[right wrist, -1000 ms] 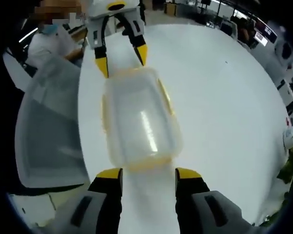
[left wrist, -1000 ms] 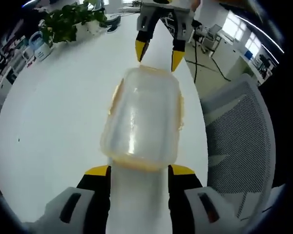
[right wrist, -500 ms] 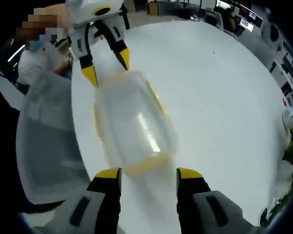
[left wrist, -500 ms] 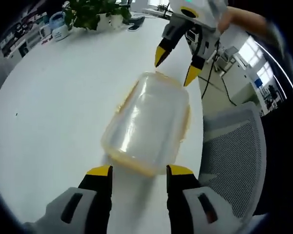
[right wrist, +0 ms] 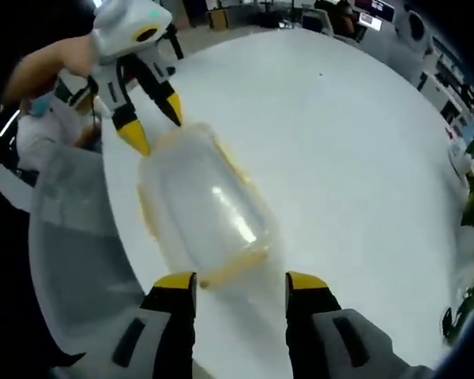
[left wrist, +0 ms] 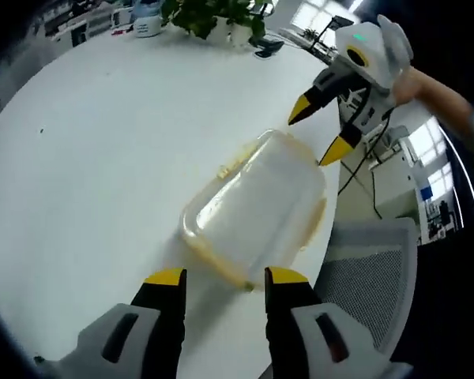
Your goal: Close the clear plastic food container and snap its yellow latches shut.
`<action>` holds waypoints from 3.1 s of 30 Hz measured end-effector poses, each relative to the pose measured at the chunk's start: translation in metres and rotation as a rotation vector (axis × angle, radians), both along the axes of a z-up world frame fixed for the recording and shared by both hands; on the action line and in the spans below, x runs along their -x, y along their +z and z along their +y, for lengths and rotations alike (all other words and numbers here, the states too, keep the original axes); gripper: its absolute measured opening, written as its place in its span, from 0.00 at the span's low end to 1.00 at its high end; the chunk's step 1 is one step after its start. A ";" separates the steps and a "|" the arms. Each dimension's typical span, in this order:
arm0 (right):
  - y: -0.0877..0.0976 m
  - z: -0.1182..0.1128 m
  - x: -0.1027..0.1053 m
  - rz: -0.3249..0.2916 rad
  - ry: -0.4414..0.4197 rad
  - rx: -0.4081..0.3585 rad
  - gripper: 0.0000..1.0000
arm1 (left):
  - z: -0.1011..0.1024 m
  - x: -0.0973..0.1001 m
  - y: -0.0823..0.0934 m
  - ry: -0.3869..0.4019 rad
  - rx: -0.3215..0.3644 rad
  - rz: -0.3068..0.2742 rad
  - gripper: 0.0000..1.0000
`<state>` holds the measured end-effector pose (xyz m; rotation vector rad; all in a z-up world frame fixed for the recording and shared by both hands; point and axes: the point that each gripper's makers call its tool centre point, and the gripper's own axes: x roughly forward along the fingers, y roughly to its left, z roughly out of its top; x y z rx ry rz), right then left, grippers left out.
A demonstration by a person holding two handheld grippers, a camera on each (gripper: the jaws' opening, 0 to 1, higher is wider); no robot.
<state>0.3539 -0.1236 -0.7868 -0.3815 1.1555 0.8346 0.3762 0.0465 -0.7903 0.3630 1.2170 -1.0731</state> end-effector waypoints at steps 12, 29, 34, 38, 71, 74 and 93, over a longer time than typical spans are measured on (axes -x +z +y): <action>-0.001 0.003 -0.003 0.041 -0.153 -0.031 0.40 | -0.004 -0.005 0.000 0.124 0.004 0.044 0.35; -0.006 0.000 -0.004 0.120 -0.394 -0.087 0.34 | -0.005 -0.007 -0.004 0.292 -0.005 0.143 0.34; -0.004 0.004 -0.009 0.121 -0.453 -0.115 0.33 | -0.005 -0.008 -0.005 0.333 -0.002 0.162 0.33; -0.007 0.006 -0.005 0.133 -0.466 -0.110 0.31 | -0.005 -0.008 -0.006 0.373 0.004 0.192 0.32; -0.010 0.008 -0.002 0.257 -0.602 -0.207 0.22 | -0.011 0.003 -0.009 0.484 0.036 0.338 0.24; -0.011 0.008 -0.003 0.264 -0.607 -0.202 0.21 | -0.011 0.002 -0.010 0.489 0.036 0.347 0.23; -0.014 0.009 0.001 0.311 -0.663 -0.209 0.17 | -0.017 0.020 -0.007 0.538 0.019 0.428 0.18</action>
